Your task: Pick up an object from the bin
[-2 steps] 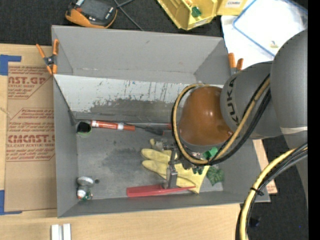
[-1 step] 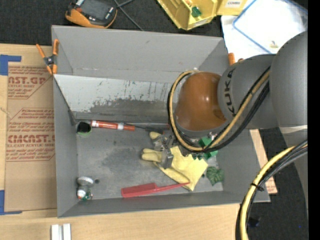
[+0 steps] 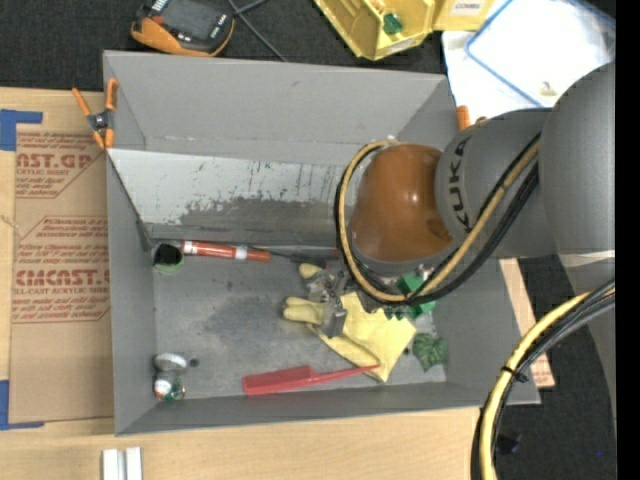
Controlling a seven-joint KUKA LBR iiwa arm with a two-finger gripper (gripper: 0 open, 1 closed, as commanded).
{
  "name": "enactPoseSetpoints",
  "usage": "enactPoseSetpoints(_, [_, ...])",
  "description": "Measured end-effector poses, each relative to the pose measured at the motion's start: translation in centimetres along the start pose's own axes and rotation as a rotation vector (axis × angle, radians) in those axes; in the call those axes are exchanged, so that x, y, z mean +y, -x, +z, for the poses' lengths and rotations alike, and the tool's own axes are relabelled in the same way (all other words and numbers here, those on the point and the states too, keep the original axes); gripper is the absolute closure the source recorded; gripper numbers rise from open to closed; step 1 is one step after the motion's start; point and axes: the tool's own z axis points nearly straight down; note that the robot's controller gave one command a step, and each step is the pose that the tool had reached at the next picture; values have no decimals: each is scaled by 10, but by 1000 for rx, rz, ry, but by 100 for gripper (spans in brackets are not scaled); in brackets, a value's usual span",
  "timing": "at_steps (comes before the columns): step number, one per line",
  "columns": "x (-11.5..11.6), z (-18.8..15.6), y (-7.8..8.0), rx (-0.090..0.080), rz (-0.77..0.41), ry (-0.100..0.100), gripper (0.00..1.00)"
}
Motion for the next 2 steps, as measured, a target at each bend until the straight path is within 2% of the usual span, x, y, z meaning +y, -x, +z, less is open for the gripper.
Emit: enactPoseSetpoints(2, [1, -6, 0, 1, 0, 0, 100])
